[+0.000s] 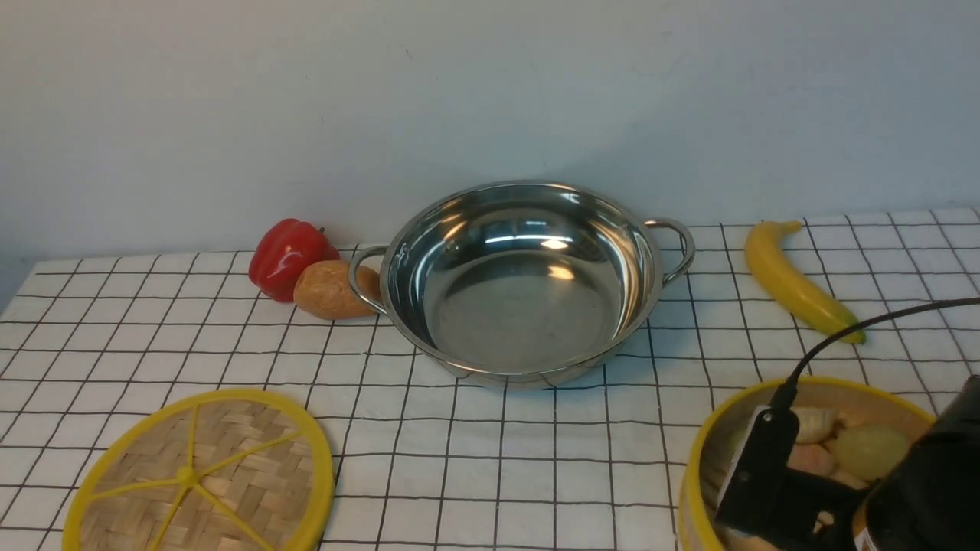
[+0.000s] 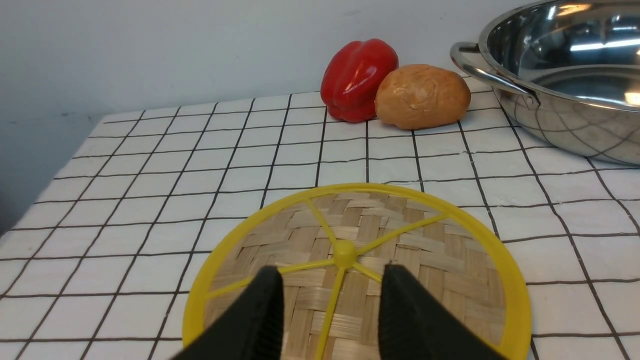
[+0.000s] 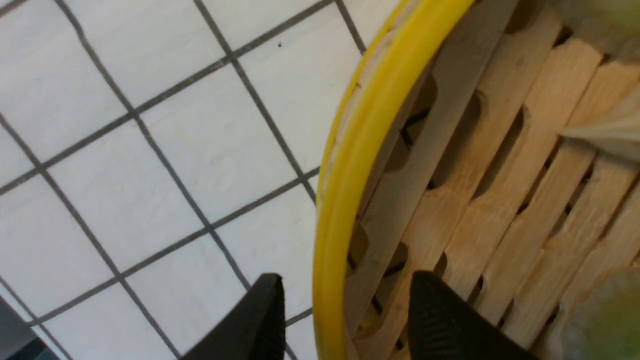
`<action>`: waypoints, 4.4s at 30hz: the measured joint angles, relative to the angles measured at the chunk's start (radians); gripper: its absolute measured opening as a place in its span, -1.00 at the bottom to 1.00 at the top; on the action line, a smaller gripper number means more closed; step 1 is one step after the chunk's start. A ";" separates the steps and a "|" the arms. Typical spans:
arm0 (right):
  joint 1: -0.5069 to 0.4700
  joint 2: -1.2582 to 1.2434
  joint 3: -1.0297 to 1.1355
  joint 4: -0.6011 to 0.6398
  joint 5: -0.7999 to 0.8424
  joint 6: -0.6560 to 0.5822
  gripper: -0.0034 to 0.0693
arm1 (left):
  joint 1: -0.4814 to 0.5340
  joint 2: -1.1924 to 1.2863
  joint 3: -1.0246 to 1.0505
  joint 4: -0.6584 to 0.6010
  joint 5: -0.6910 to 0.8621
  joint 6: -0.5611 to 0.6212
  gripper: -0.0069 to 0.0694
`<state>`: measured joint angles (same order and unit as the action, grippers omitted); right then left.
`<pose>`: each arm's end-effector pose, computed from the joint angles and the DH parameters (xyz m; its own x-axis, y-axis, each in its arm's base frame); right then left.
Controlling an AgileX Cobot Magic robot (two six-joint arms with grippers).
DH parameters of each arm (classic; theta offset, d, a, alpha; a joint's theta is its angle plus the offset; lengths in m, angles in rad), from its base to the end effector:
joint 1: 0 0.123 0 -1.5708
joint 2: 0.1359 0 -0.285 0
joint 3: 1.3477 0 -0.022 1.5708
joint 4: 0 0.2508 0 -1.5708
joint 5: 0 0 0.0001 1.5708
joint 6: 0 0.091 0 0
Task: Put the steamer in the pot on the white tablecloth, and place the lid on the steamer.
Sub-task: 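Reach for and grasp the rim of the bamboo steamer holding the buns with the right gripper, then place the bamboo steamer basket of food into the steel pot with the right gripper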
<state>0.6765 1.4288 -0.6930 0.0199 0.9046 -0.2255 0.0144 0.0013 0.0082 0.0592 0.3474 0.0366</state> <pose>0.1651 0.1344 0.1830 -0.6295 -0.7767 -0.0206 -0.7770 0.6294 0.0115 0.0537 0.0026 0.1791 -0.2679 0.0883 -0.9594 -0.0092 0.9955 0.0942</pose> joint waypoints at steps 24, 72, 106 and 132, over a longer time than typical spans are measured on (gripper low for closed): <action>0.000 0.045 -0.004 0.000 -0.052 0.005 -0.17 | 0.000 0.000 0.000 0.000 0.000 0.000 -0.14; 0.000 0.237 -0.736 -0.052 0.339 -0.392 -0.66 | 0.000 -0.001 0.000 0.000 0.000 0.000 -0.14; 0.000 0.741 -1.225 -0.077 0.220 -0.723 -0.66 | 0.000 -0.001 0.000 0.000 -0.002 0.000 -0.14; -0.041 0.798 -1.227 0.000 0.270 -0.748 -0.66 | 0.000 -0.001 0.000 0.000 -0.002 0.000 -0.14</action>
<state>0.6356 2.2270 -1.9200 0.0204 1.1745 -0.9739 0.0144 -0.0001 0.0082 0.0592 0.3455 0.0366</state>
